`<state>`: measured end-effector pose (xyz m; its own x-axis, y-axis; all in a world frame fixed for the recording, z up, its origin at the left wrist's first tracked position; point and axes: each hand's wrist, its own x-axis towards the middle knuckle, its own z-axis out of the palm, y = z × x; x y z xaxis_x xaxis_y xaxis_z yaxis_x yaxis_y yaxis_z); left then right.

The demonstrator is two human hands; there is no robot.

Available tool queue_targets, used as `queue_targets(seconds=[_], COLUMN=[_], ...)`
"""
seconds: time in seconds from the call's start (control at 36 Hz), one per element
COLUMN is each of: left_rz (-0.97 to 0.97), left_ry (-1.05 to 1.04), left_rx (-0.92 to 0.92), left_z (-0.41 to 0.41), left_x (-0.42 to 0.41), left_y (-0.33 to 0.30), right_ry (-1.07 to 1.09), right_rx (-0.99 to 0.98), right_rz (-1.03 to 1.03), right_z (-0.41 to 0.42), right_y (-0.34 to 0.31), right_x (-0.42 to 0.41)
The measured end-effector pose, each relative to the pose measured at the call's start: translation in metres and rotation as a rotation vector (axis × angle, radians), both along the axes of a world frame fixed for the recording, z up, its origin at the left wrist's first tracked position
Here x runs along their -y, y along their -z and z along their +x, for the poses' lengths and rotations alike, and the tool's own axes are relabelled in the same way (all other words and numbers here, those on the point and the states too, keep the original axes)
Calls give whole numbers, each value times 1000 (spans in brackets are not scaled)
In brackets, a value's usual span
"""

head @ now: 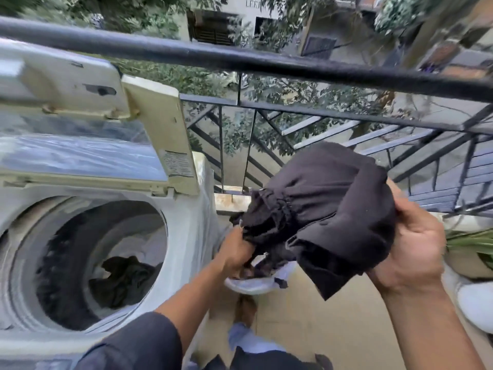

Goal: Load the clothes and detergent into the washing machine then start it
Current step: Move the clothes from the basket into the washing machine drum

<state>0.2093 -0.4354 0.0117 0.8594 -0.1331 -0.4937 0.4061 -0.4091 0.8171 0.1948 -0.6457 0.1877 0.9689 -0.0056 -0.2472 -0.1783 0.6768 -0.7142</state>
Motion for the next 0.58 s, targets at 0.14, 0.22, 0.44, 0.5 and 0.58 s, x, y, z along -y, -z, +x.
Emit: queue_targets(seconds=[0.14, 0.22, 0.44, 0.5, 0.58], left_rz=[-290, -480, -920, -999, -1124], left_ry=[-117, -170, -255, -260, -210], left_rx=[128, 76, -17, -25, 5], left_z=[20, 29, 29, 28, 28], left_x=[-17, -27, -41, -44, -50], left_y=[-51, -97, -169, -190, -215], right_ry=[152, 192, 199, 175, 64], right_rx=[-8, -1, -19, -66, -130], right_rz=[-55, -199, -848, -894, -817], right_z=[-6, -10, -23, -28, -39], right_y=[8, 25, 96, 111, 124], right_x=[15, 17, -3, -16, -37])
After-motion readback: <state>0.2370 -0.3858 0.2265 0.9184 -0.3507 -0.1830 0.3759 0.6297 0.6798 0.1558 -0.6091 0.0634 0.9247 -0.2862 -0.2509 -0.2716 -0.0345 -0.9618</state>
